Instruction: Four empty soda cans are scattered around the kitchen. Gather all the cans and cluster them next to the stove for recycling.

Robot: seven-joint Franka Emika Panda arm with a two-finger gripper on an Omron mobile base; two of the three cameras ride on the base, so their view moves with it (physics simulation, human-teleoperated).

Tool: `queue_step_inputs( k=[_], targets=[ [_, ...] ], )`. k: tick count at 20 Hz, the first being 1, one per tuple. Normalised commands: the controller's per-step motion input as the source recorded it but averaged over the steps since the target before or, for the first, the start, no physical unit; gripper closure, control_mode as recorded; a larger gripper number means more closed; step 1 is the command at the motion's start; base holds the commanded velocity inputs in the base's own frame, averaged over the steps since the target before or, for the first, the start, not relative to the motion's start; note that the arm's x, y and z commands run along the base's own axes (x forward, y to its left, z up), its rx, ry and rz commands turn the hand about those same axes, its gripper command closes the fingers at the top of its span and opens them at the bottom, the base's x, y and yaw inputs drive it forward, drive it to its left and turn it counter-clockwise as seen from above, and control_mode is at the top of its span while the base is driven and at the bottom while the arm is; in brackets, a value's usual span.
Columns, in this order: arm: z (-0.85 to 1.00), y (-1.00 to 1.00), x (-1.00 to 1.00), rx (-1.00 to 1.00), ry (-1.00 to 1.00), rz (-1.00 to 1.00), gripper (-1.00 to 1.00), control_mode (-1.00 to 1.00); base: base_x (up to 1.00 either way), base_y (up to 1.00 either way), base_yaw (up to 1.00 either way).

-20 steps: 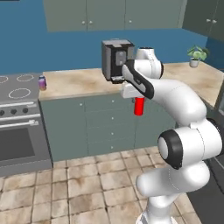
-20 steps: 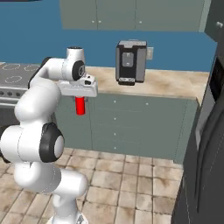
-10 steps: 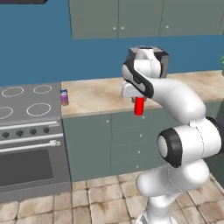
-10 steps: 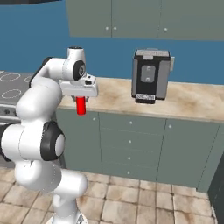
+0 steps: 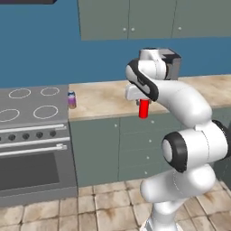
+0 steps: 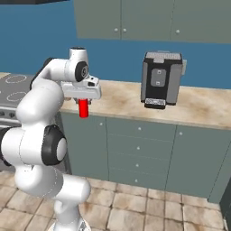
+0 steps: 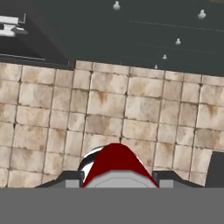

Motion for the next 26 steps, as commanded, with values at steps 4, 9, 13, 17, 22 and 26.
queue_step_inputs(
  k=[4,9,13,17,22,26],
  targets=[
    [0.00,0.00,0.00,0.00,0.00,0.00,1.00,1.00,1.00,0.08,-0.01],
    [0.00,0.00,0.00,0.00,0.00,0.00,1.00,1.00,0.85,-0.16,-0.14],
    [0.00,0.00,0.00,0.00,0.00,0.00,1.00,1.00,0.70,0.09,-0.06],
    [0.00,0.00,0.00,0.00,0.00,0.00,1.00,1.00,0.48,0.49,-0.01],
    [0.00,0.00,0.00,0.00,0.00,0.00,1.00,1.00,0.29,0.59,-0.01],
    [0.00,0.00,0.00,0.00,0.00,0.00,1.00,1.00,0.20,0.53,-0.03]
  ],
)
